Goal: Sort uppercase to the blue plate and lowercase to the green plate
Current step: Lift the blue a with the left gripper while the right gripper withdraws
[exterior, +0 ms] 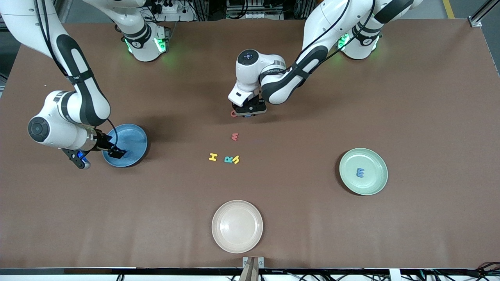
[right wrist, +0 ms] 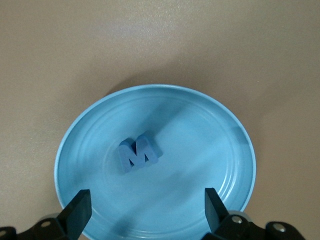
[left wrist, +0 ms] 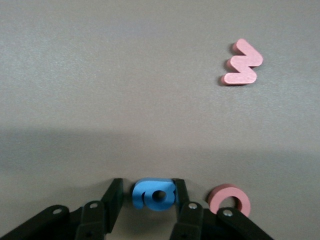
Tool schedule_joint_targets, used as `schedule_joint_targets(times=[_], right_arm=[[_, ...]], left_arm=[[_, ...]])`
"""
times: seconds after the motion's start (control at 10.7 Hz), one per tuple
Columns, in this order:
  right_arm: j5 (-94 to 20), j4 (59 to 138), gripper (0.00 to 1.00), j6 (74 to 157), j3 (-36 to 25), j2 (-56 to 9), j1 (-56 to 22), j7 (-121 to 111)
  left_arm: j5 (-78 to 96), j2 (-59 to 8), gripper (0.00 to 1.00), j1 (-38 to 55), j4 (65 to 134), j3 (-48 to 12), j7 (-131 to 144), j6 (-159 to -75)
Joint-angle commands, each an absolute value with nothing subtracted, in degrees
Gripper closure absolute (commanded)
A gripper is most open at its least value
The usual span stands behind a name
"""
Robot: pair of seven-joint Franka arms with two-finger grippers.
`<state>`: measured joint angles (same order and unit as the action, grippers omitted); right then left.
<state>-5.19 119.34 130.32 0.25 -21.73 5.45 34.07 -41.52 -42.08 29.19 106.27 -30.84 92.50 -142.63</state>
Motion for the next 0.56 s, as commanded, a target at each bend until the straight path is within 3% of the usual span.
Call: schedule_joint_targets(times=[0.0,0.47], right_arm=[[-4.4,119.4,0.0,130.6,1.1,-21.8,6.3,34.5],[-5.0,118.2,0.0,130.8,1.2,-22.6,5.7,38.0]], left_arm=[[-43.5,-43.9,0.54,31.2,104.9,-29.3,94.9,-143.7],[-43.6,-44.2,0.62,31.9,104.6,-28.6,94.9,-143.7]])
